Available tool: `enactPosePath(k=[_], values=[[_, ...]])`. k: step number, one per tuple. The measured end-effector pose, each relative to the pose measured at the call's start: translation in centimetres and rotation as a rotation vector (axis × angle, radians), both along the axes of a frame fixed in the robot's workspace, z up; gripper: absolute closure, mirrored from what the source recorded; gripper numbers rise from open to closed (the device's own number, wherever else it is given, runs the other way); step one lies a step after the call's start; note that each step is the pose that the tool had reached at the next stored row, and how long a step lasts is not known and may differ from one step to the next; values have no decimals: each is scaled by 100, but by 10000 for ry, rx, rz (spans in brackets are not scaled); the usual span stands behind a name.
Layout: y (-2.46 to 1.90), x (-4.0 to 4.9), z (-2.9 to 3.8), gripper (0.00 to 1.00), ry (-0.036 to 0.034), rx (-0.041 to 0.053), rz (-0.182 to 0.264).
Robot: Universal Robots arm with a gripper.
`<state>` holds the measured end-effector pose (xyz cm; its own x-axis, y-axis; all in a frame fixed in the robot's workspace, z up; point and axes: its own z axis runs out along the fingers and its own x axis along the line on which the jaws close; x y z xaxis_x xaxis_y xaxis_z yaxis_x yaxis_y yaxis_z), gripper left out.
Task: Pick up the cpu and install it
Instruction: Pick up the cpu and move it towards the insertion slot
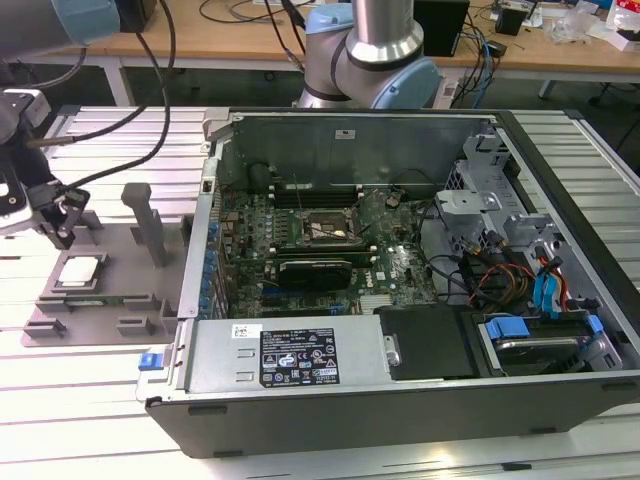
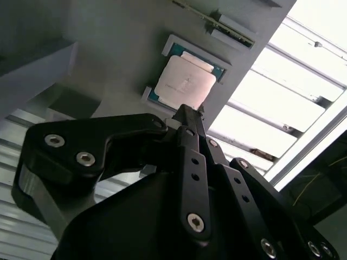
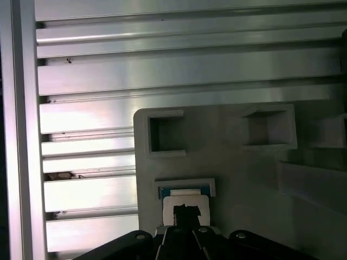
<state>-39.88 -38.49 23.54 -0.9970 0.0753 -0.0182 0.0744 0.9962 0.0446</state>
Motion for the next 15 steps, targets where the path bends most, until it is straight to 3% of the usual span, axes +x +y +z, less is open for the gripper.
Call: enactPosePath(k=[1,3,7,11,14,15], values=[[-47,0,-22,89,1,-1,-1],[-96,1,-68,89,-1,0,0],[-119,41,-224,89,42,0,6],[-119,41,-226,64,43,-1,5],[-119,41,-227,34,43,-1,5],[-119,41,-227,34,43,-1,5]])
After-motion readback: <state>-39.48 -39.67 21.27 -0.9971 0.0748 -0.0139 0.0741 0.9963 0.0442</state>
